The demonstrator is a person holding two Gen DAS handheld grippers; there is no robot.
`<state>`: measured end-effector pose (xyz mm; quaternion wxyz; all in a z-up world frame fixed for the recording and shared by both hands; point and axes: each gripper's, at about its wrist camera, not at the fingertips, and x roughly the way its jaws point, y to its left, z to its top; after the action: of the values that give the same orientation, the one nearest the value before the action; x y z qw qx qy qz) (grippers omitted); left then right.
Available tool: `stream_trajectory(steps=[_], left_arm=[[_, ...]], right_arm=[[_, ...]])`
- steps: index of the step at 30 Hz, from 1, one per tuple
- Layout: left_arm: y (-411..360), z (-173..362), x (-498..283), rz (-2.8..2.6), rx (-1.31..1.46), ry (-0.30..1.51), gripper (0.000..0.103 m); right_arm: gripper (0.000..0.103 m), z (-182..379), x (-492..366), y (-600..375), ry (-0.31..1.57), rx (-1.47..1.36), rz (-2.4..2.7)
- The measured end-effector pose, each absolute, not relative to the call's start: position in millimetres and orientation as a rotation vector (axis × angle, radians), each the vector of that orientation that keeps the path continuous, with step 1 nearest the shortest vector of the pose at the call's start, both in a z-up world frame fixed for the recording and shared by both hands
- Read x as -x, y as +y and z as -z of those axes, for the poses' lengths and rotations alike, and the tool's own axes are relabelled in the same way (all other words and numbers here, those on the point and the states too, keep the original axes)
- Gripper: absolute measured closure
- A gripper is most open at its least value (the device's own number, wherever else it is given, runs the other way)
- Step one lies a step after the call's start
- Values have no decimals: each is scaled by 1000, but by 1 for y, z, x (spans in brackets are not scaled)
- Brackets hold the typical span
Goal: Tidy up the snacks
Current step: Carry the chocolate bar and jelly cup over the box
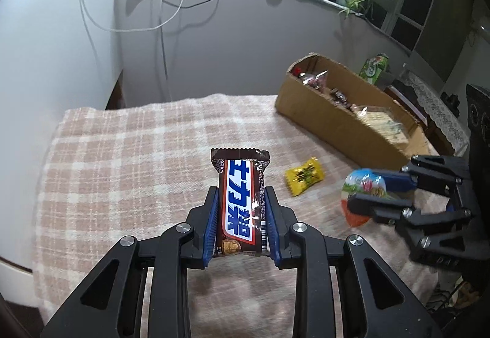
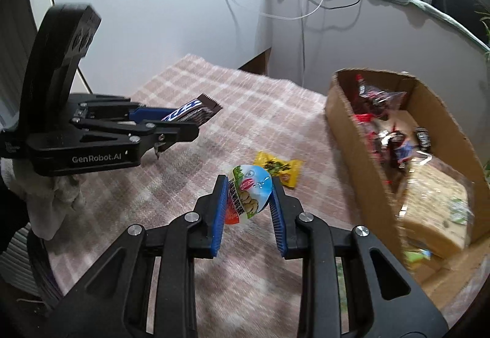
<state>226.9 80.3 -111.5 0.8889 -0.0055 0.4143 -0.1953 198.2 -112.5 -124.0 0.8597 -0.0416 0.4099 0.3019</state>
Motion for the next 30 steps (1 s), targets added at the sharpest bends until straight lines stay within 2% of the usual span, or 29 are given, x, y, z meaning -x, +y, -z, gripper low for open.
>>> stream_trajectory(steps=[15, 30], left_arm=[[29, 76, -222, 460, 6, 804, 77], [-36, 49, -229, 528, -22, 744, 77]], right_arm=[[75, 61, -209, -214, 758, 42, -505], [75, 53, -229, -279, 752, 2, -418]])
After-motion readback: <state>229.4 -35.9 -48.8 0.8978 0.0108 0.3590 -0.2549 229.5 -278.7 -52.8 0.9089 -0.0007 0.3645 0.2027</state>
